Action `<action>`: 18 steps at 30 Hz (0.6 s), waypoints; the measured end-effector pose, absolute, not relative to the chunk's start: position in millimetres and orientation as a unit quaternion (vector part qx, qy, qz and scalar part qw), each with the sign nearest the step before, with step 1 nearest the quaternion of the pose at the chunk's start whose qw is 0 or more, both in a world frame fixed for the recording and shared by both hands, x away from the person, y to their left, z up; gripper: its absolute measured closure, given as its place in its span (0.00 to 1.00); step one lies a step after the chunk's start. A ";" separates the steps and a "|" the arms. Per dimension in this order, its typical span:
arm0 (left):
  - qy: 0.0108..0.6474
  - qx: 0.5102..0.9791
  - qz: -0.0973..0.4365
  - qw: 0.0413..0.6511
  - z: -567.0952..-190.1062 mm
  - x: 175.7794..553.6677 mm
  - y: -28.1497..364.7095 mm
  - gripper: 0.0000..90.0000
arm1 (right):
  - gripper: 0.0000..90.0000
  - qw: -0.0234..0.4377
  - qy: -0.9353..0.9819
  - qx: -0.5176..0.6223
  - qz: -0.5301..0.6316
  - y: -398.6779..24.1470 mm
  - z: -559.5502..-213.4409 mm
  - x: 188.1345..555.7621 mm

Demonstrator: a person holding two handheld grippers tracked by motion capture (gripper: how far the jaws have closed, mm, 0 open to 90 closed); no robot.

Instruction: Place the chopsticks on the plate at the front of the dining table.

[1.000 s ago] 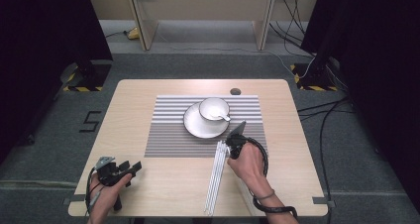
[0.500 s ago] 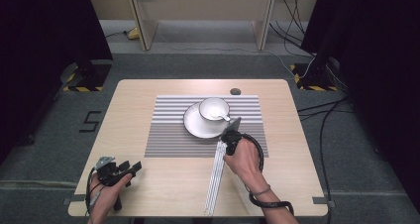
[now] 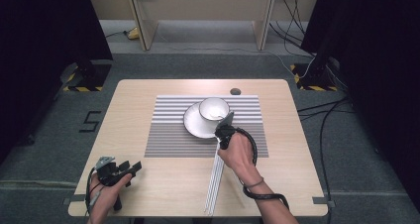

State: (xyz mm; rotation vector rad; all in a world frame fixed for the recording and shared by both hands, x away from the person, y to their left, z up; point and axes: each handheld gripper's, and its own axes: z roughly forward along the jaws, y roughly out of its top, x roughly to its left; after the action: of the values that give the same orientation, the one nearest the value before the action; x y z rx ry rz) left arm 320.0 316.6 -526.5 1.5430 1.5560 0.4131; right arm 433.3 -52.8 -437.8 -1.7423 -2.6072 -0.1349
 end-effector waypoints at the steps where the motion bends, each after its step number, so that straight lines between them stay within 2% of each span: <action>1: 0.626 0.621 0.167 0.440 -526.5 320.0 316.6 0.46 | 0.95 0.001 -0.831 -0.554 -0.044 -52.3 -438.2 434.0; 18: 0.626 0.621 0.166 0.440 -526.5 320.0 316.6 0.46 | 0.95 0.000 -0.838 -0.543 -0.043 -35.6 -435.3 448.7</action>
State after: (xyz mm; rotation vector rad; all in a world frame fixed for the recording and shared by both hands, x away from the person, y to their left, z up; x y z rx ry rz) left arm 320.0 316.6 -526.5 1.5433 1.5558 0.4131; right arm 448.7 -35.6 -435.3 -1.7070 -2.6330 -0.1349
